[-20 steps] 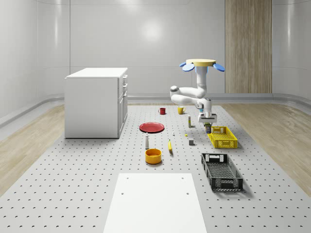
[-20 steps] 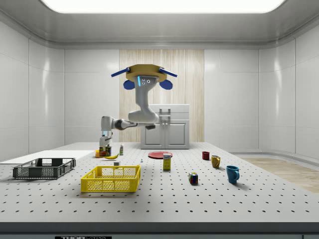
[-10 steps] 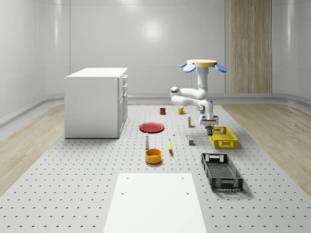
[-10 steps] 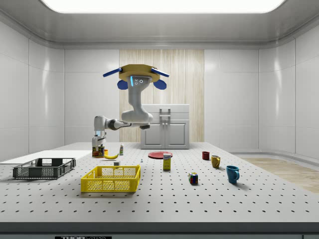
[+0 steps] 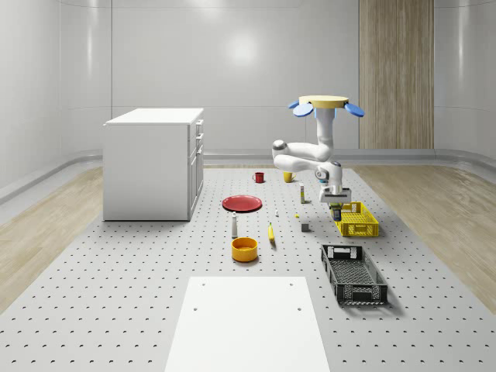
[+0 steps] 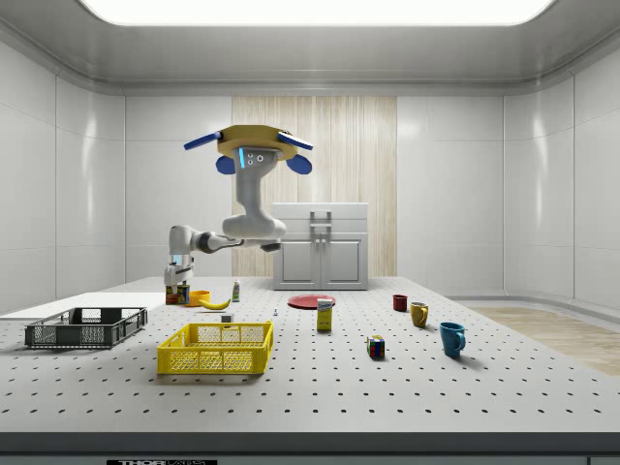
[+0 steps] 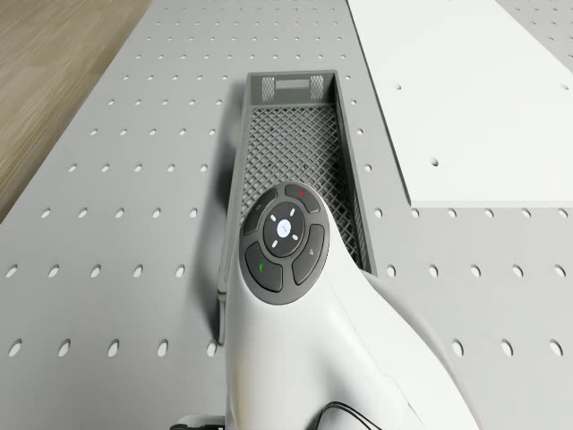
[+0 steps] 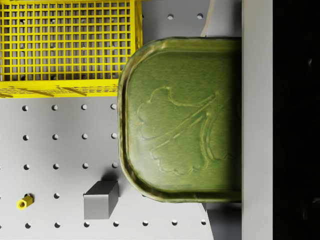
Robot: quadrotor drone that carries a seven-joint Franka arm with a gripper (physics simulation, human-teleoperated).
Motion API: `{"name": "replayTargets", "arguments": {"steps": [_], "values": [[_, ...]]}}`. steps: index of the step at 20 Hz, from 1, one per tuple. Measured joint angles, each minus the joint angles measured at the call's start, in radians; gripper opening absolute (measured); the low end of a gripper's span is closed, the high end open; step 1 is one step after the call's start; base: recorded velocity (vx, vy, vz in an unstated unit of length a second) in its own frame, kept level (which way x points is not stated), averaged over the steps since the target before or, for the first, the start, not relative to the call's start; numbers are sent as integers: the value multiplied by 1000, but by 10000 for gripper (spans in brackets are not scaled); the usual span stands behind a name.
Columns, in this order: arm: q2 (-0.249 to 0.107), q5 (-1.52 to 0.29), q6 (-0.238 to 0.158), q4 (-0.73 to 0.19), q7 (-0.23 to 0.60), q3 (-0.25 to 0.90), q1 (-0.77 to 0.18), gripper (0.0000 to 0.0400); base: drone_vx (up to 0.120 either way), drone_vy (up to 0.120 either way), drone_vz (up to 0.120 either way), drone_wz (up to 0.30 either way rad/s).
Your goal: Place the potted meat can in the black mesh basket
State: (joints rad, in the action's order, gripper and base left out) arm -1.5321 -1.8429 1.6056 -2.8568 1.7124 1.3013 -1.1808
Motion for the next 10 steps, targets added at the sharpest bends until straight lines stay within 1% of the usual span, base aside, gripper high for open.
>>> {"name": "replayTargets", "arguments": {"steps": [10], "values": [[-3, 1, 3, 0, 1, 0, -1, 285, 120, 0, 0, 0]]}}
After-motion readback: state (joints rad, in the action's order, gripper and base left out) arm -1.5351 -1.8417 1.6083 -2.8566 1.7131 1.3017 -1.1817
